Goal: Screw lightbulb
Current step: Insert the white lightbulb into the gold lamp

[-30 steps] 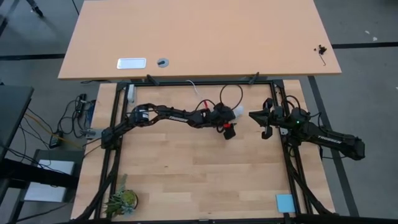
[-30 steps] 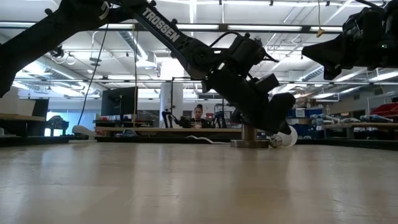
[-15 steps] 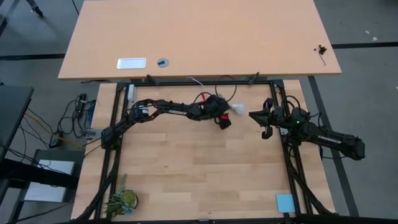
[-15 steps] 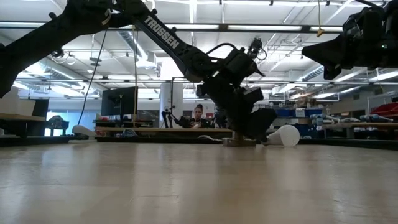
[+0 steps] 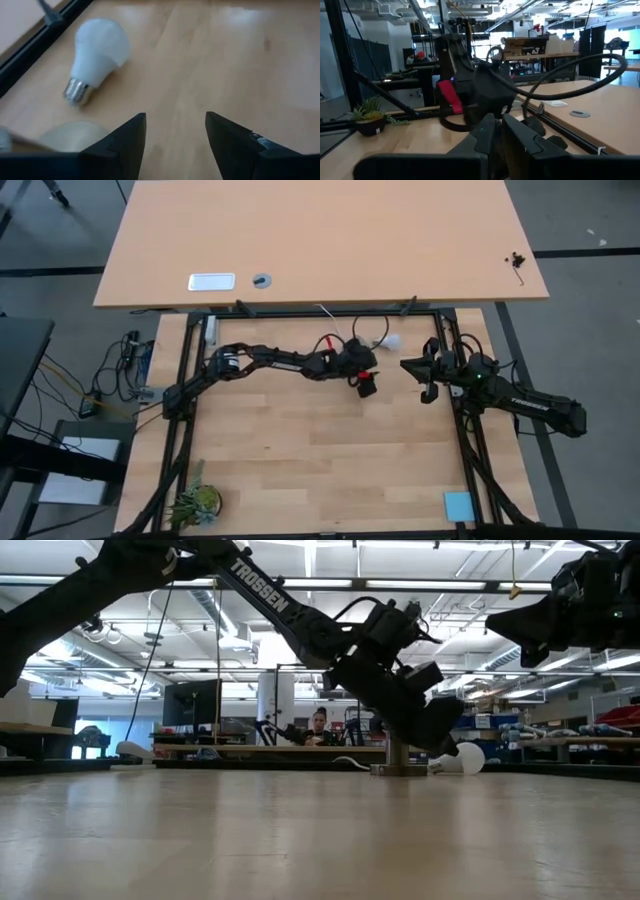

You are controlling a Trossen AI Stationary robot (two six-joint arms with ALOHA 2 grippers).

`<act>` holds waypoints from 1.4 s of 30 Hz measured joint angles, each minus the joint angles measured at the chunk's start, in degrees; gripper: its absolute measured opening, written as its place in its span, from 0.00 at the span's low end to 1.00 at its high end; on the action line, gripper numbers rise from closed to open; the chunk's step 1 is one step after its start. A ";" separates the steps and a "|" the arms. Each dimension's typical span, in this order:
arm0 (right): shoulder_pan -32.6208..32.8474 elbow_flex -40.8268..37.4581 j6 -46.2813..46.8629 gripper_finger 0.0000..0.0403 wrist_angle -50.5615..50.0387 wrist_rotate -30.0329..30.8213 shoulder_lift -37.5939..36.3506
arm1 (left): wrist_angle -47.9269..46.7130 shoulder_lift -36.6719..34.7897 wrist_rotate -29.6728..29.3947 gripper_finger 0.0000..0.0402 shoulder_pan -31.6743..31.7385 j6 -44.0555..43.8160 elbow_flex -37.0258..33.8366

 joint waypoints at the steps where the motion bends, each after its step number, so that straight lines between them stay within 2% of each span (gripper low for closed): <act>1: -0.01 0.00 0.07 0.11 0.12 0.00 0.01 | -0.76 -0.23 0.08 0.53 0.40 -0.04 0.01; 7: -0.01 0.00 3.97 0.11 2.78 0.00 0.01 | -2.88 -1.95 0.48 0.52 0.44 1.54 0.04; 10: 0.03 0.00 6.41 0.11 5.16 1.56 0.06 | -3.20 -4.12 0.64 0.48 -0.23 3.10 0.02; 13: -0.01 0.00 7.99 0.11 5.52 10.91 0.99 | -3.84 -5.60 0.62 0.39 -0.35 3.23 0.04; 16: -0.01 0.00 11.69 0.12 4.57 17.24 3.27 | -4.13 -6.82 1.94 0.28 -0.36 3.15 -0.01; 21: -0.01 0.04 16.85 0.21 4.97 21.81 9.13 | -5.00 -9.74 4.03 0.10 -0.42 2.99 -0.02; 25: -0.01 1.73 19.88 0.32 4.75 24.02 14.86 | -6.30 -12.64 4.11 0.02 -0.18 2.99 -0.05; 33: -0.01 8.88 22.86 0.53 4.72 26.26 28.35 | -11.94 -20.56 4.13 0.02 2.08 3.12 -0.05; 38: -0.39 14.31 24.63 0.57 4.21 28.78 37.95 | -13.90 -26.29 4.09 0.02 4.79 2.74 -1.91; 42: -1.73 19.91 26.96 0.57 -0.57 30.53 45.22 | -14.76 -31.28 4.11 0.02 7.14 1.84 -6.07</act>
